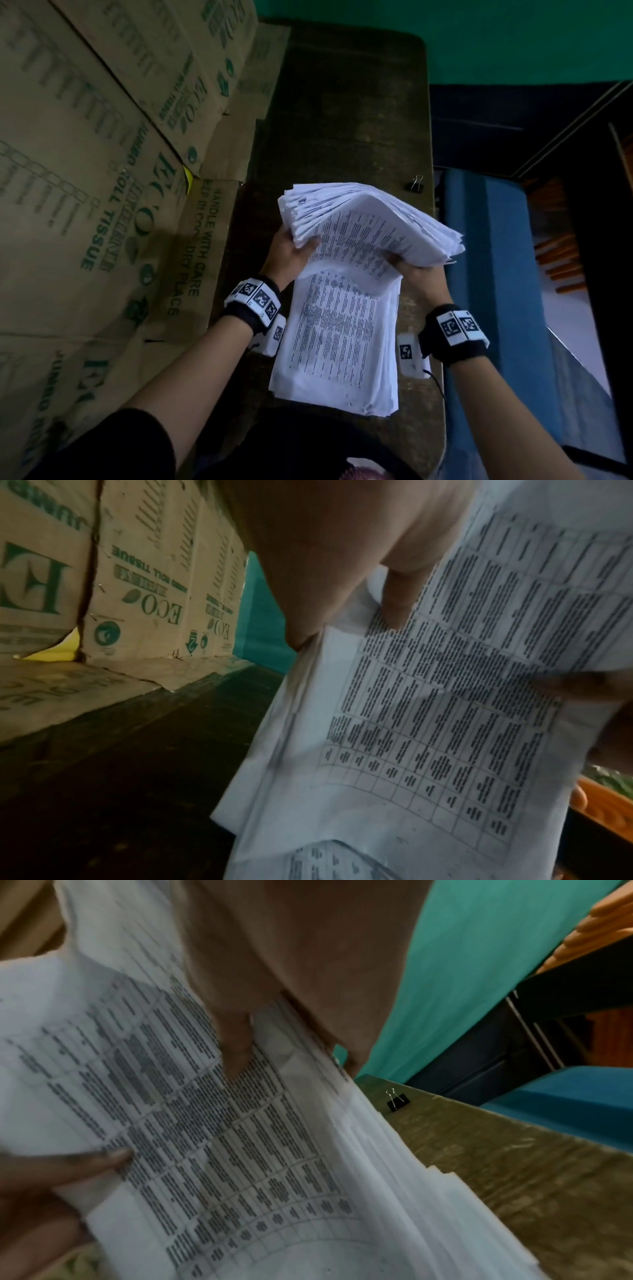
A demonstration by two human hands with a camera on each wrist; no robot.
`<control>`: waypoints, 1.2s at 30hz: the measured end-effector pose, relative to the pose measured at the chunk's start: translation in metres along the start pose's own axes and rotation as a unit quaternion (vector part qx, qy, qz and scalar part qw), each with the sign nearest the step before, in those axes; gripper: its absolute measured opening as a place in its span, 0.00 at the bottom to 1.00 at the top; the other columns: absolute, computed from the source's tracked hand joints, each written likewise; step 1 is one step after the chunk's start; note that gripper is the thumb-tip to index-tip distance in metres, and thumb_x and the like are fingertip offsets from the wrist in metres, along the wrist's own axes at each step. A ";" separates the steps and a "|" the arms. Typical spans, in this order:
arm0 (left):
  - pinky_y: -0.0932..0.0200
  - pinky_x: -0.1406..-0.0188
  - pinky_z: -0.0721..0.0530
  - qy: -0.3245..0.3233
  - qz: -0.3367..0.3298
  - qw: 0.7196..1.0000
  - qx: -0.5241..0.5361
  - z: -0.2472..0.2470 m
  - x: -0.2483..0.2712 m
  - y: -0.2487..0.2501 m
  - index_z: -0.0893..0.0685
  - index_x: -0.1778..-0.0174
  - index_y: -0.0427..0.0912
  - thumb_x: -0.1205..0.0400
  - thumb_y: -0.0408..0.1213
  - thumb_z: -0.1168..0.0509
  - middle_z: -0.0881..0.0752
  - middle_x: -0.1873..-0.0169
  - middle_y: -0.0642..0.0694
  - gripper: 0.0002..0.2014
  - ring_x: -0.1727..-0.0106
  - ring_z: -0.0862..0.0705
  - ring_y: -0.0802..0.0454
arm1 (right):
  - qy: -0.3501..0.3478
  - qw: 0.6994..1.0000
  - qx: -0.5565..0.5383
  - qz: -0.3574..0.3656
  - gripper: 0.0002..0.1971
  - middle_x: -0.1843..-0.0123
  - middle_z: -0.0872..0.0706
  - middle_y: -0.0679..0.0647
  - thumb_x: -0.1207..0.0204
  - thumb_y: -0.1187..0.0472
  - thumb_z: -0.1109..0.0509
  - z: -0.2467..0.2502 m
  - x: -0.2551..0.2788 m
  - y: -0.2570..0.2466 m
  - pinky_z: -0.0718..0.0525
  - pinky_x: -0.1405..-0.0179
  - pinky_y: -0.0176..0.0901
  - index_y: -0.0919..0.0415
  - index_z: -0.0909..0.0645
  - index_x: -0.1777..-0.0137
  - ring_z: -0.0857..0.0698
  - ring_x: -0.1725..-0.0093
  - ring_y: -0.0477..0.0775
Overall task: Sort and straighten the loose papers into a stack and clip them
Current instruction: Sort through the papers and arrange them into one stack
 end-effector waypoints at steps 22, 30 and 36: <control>0.57 0.35 0.28 -0.094 0.244 0.954 -0.147 -0.020 0.061 -0.110 0.36 0.25 0.38 0.18 0.31 0.33 0.24 0.30 0.42 0.27 0.32 0.23 0.48 | -0.044 0.959 0.169 -0.225 0.24 0.48 0.11 0.59 0.36 0.66 0.16 0.006 0.051 0.144 0.12 0.46 0.56 0.66 0.21 0.42 0.11 0.49 0.60; 0.40 0.29 0.36 -0.110 0.267 0.872 -0.394 -0.022 0.075 -0.127 0.45 0.20 0.46 0.15 0.45 0.43 0.39 0.28 0.35 0.29 0.28 0.38 0.33 | -0.055 0.881 0.383 -0.272 0.40 0.24 0.39 0.68 0.27 0.47 0.24 0.005 0.062 0.152 0.37 0.24 0.63 0.68 0.38 0.24 0.41 0.22 0.71; 0.44 0.28 0.27 -0.096 0.339 0.926 -0.135 -0.035 0.081 -0.139 0.60 0.18 0.60 0.23 0.48 0.32 0.32 0.23 0.42 0.47 0.27 0.26 0.37 | 0.013 0.932 0.132 -0.336 0.34 0.42 0.25 0.57 0.29 0.61 0.20 -0.003 0.054 0.156 0.23 0.41 0.48 0.71 0.38 0.33 0.22 0.39 0.60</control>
Point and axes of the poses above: each hand's wrist, its own x-axis away from the middle knuckle, its own z-axis out of the back of the hand, y = z × x, the point moved 6 cm from there along -x, towards the middle knuckle
